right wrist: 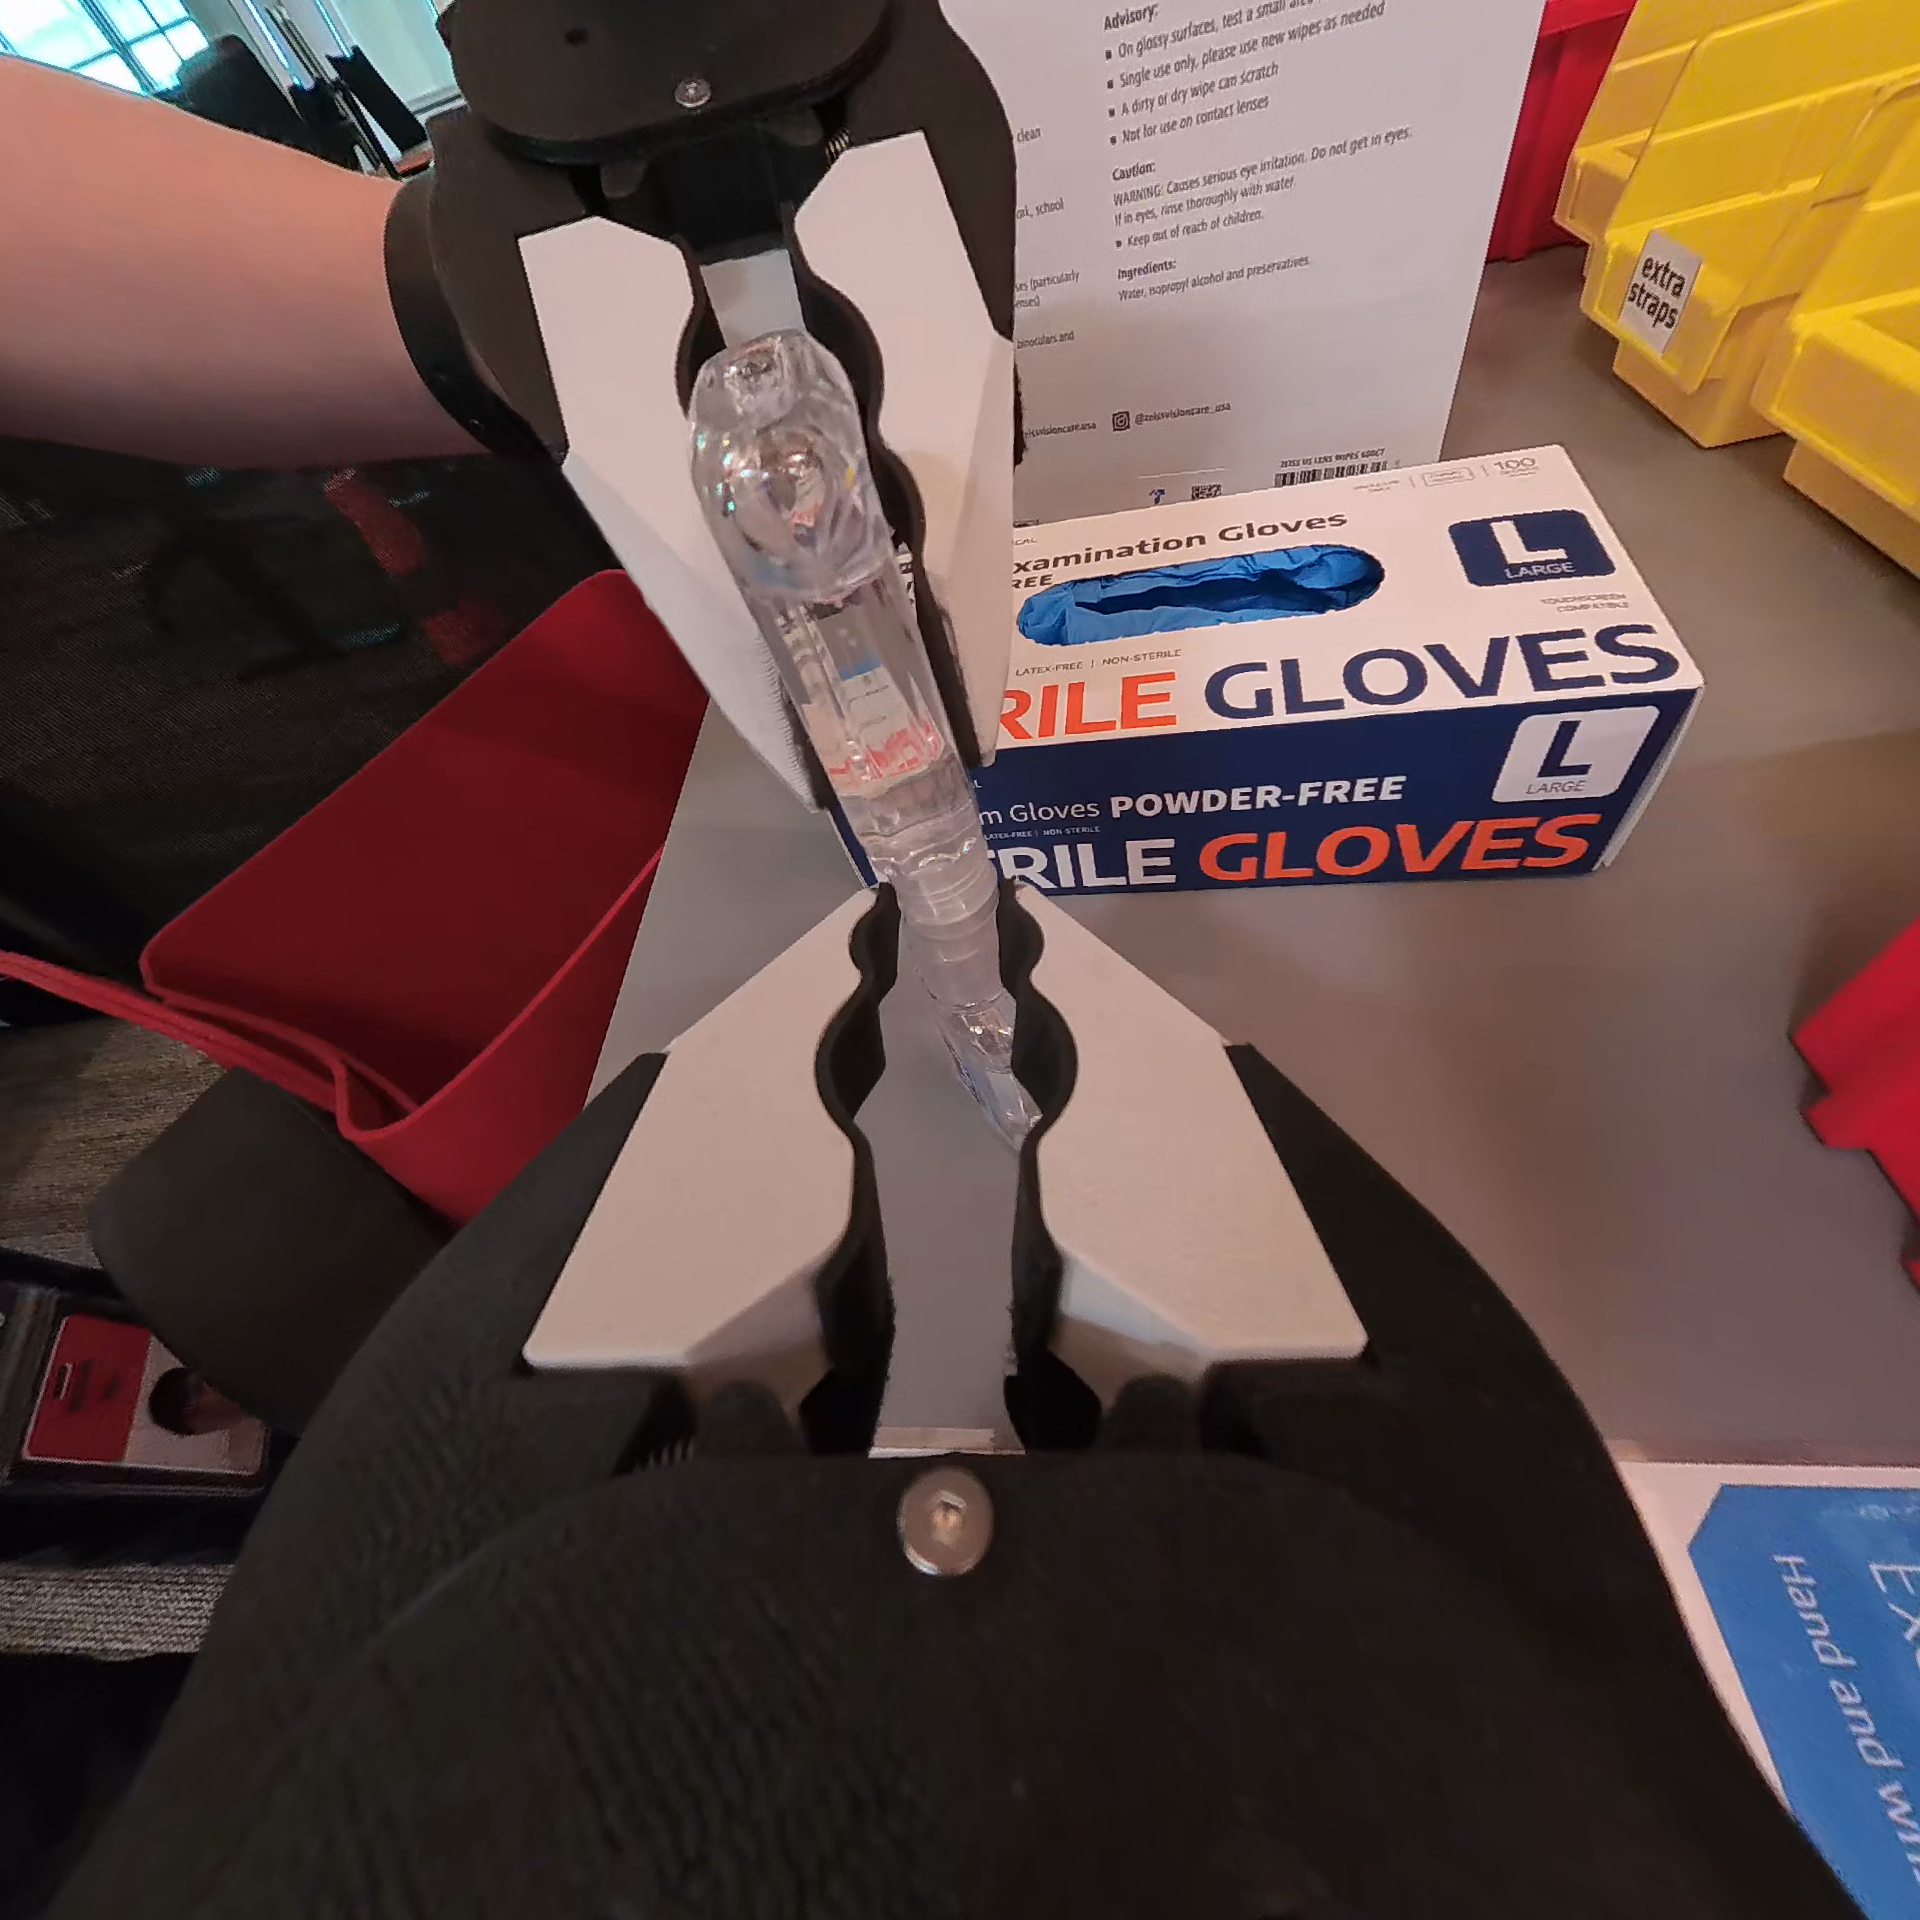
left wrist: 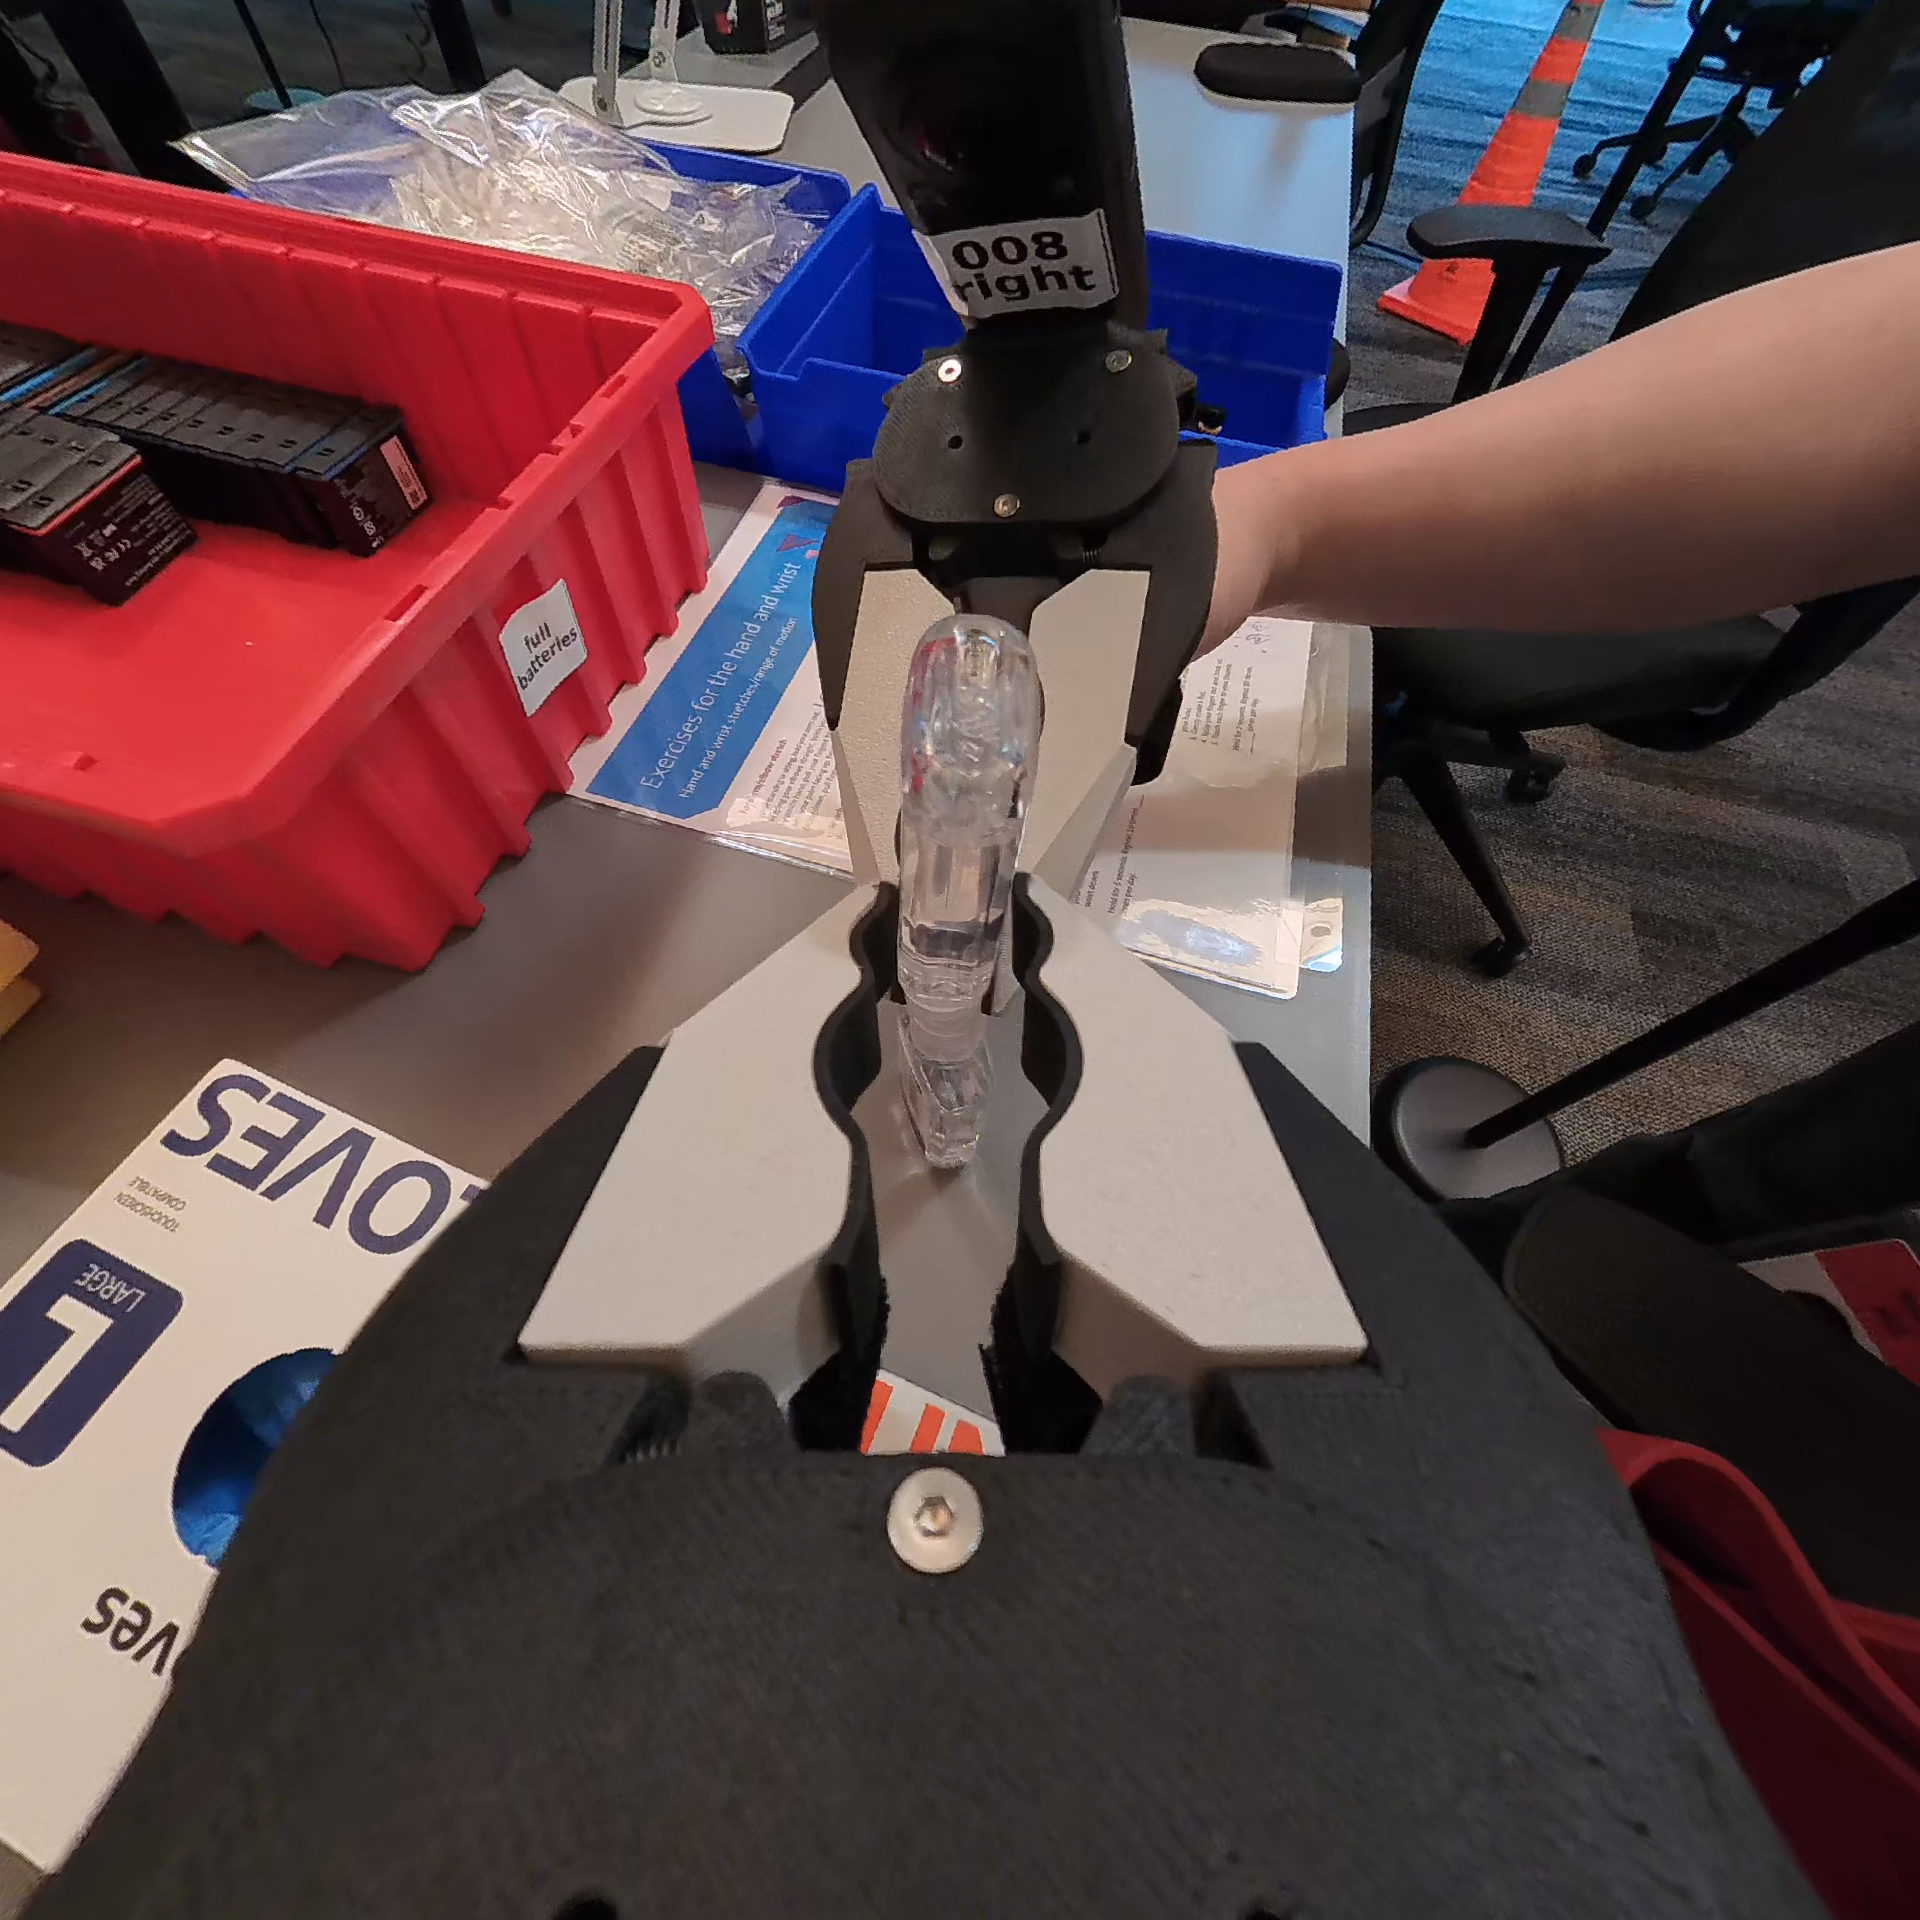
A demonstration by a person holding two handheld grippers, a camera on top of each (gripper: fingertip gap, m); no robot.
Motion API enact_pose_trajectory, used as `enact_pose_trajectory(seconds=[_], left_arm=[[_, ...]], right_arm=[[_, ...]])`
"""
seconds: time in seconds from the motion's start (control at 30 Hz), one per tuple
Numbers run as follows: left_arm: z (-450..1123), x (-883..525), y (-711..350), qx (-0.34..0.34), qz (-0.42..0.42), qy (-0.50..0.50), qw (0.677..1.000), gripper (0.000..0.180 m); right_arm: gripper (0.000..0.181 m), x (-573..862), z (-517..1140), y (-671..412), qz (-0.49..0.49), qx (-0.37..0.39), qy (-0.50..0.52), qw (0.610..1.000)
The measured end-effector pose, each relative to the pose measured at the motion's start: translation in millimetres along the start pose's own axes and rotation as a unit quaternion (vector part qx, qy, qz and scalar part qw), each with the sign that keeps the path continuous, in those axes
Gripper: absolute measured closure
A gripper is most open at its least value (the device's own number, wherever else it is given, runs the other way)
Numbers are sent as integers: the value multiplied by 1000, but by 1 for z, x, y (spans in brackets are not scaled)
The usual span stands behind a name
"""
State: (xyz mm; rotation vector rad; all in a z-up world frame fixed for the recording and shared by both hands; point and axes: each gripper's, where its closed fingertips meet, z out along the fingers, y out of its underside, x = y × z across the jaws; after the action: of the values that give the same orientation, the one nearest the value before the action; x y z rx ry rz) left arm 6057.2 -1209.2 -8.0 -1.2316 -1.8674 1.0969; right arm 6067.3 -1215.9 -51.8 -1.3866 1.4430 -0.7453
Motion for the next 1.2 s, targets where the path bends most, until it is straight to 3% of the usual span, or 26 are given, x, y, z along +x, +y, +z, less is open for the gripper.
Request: enact_pose_trajectory(seconds=[1.2], left_arm=[[2,-1,4,-5,15,-6,1000,148]], right_arm=[[152,0,2,-4,-20,-7,14,1000]])
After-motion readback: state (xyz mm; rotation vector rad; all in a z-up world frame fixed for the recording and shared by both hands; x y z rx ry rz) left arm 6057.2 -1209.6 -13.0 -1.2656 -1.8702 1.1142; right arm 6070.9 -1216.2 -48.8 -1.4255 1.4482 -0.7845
